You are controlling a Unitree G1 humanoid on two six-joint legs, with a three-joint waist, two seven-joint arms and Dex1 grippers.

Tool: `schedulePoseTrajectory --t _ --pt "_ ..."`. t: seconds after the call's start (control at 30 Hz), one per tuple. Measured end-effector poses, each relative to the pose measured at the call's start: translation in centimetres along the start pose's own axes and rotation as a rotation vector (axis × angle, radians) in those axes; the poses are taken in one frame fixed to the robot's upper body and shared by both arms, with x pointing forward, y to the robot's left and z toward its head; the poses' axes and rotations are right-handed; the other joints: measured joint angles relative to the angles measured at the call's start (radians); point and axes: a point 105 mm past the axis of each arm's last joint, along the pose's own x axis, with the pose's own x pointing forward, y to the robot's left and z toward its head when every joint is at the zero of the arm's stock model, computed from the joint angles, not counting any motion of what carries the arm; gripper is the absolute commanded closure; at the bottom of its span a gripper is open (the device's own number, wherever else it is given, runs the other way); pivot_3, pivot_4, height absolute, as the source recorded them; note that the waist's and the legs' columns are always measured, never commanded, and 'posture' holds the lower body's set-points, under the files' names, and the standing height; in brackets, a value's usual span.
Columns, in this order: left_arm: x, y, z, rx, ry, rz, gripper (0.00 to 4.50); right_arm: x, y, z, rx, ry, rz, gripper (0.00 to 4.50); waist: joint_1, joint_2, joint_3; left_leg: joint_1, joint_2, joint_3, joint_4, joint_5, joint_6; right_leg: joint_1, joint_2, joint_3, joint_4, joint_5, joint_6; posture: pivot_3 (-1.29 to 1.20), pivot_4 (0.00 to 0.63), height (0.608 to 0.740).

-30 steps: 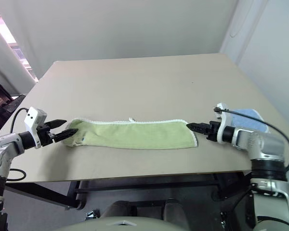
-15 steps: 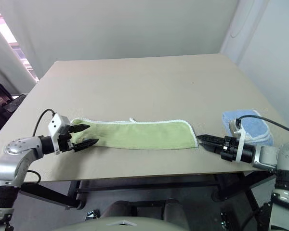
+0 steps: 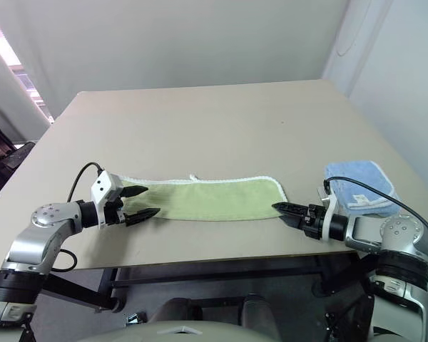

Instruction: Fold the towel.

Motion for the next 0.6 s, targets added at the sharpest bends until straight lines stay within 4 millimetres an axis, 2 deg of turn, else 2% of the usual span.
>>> schedulePoseTrajectory --t 0.37,0.47,0.6 --pt "-0.2 -0.1 -0.3 0.001 0.012 0.008 0.22 0.7 -0.3 0.8 0.054 -0.073 -0.003 1.29 0.002 0.0 0.0 0.0 0.0 0.0 0.0 0.0 0.0 0.0 0.0 0.0 0.0 0.0 0.0 0.0 0.0 0.74" --pt "-0.2 0.0 -0.4 0.007 0.016 0.01 0.22 0.6 -0.5 0.9 0.068 -0.089 -0.005 1.88 0.002 0.0 0.0 0.0 0.0 0.0 0.0 0.0 0.0 0.0 0.0 0.0 -0.001 0.0 0.0 0.0 0.0 0.74" --pt "-0.3 0.1 -0.5 0.014 0.022 0.015 0.22 0.3 -1.0 0.7 0.083 -0.1 -0.024 3.3 0.003 0.0 0.0 -0.001 0.0 0.0 -0.001 0.0 0.0 -0.001 0.0 0.0 -0.001 0.0 0.0 0.0 0.0 0.74"
